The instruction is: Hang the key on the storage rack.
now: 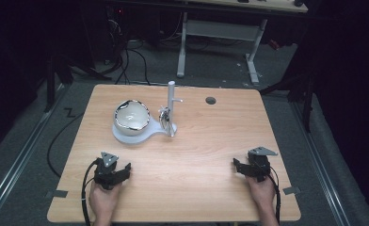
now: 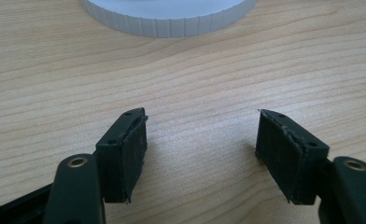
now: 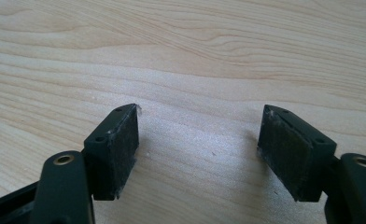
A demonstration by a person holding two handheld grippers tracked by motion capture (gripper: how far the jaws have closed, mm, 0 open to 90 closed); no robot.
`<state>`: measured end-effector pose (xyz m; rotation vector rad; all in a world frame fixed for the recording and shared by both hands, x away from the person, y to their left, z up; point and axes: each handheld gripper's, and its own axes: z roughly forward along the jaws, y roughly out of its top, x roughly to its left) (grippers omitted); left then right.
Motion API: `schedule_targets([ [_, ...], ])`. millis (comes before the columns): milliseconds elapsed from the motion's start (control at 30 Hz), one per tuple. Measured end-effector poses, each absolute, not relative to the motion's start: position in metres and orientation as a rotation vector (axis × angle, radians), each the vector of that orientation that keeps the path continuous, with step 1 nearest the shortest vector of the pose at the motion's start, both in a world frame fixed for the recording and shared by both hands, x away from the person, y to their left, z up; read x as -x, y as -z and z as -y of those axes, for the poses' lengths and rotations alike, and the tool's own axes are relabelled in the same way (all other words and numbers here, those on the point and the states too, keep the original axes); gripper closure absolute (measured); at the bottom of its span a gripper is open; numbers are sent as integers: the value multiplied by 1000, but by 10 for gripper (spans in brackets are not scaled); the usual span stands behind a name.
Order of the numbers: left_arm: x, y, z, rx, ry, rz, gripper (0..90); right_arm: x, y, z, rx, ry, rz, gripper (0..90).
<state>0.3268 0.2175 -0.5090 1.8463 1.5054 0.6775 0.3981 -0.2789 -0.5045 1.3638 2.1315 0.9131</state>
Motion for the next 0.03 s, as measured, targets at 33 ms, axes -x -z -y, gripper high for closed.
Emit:
schedule_targets([
  [33, -327, 509, -217, -1847, -676, -1505, 335, -398, 504, 279, -1365, -912, -2131, 291],
])
